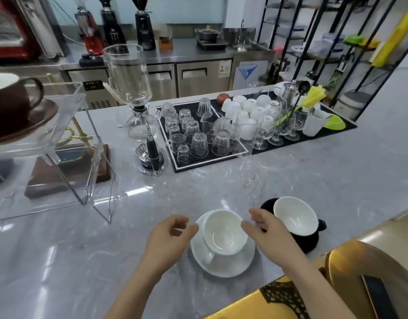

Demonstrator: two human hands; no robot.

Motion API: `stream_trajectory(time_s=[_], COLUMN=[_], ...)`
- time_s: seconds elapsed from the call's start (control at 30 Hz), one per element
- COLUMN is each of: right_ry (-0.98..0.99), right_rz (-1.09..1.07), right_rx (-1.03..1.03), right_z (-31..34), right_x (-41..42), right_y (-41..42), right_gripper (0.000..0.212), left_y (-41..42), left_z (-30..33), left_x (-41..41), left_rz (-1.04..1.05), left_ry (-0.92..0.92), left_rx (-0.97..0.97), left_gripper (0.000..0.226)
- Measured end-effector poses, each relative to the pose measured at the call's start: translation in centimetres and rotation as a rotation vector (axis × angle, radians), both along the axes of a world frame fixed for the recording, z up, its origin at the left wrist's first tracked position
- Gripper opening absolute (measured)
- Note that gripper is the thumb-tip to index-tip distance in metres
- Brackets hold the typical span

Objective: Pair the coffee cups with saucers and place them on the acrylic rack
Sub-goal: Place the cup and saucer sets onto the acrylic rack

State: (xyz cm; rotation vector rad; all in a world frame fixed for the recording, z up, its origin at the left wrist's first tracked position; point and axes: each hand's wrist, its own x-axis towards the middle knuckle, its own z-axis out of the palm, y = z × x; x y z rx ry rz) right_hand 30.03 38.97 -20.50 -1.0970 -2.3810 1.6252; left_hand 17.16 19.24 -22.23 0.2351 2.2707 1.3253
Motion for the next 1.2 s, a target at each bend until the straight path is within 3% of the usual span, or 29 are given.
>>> stream_trajectory(time_s=[0.2, 0.43, 0.57, 0.73, 0.83, 0.97, 1.2], right_ry=[-0.086, -0.129, -0.108, -0.138, -0.126, -0.121, -0.068], right_rz=[-0.026, -0.057, -0.074, -0.086, -0.084, -0.074, -0.024], right_rx=[-0.069, -0.206, -0.263, -0.284, -0.264, -0.183, -0.087], right_z=[-2.4, -3.5, -2.9, -3.4, -3.5, -3.7, -3.5], right_x=[0.3, 0.4, 0.2, 0.2, 0.1, 0.0, -0.7], right_y=[-0.4, 0.1, 0.2, 0.3, 0.3, 0.2, -1.1], right_gripper=[0.073, 0.076, 0.042, 0.033, 0.039, 0.055, 0.055], left_y=[1.2, 2.0, 2.1, 2.0, 2.1, 2.3, 0.2], left_z=[-1.5, -2.2, -2.1, -2.3, -2.3, -2.5, -2.2], left_x=[0.9, 0.3, 0.1, 0.3, 0.4, 0.7, 1.5], left_rz=[-0.037, 0.031, 0.04, 0.023, 0.022, 0.054, 0.137], left_ry=[-0.113, -0.321, -0.375, -0.395, -0.385, -0.347, -0.365], left_rx=[-0.029, 0.06, 0.078, 0.091, 0.104, 0.134, 0.231], left_gripper=[0.055, 0.051, 0.043, 0.042, 0.047, 0.037, 0.035])
